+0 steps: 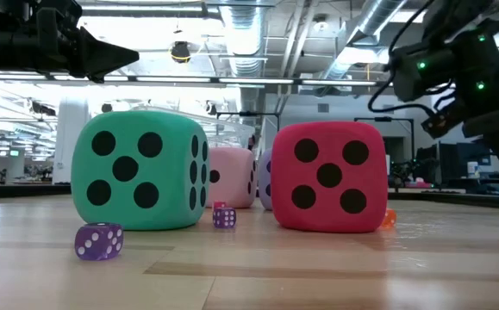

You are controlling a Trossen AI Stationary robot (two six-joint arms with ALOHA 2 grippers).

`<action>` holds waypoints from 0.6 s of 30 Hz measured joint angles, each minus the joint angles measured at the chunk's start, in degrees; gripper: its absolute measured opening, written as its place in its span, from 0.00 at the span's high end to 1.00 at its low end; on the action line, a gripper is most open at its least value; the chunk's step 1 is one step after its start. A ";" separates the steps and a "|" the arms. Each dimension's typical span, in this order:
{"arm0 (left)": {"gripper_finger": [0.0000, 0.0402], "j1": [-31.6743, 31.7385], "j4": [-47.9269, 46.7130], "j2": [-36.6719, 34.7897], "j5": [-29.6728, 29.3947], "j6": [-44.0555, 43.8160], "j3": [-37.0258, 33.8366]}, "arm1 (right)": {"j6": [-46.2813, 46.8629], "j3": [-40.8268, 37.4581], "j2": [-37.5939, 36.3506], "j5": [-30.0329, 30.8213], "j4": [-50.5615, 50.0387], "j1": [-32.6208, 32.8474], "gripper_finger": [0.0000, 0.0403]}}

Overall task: Pick & Place Dice
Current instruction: Put the small green dice into the transparent container

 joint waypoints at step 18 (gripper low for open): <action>0.99 0.00 -0.04 0.01 -0.02 0.00 0.00 | 7.98 0.03 0.11 -0.87 0.67 -4.82 0.84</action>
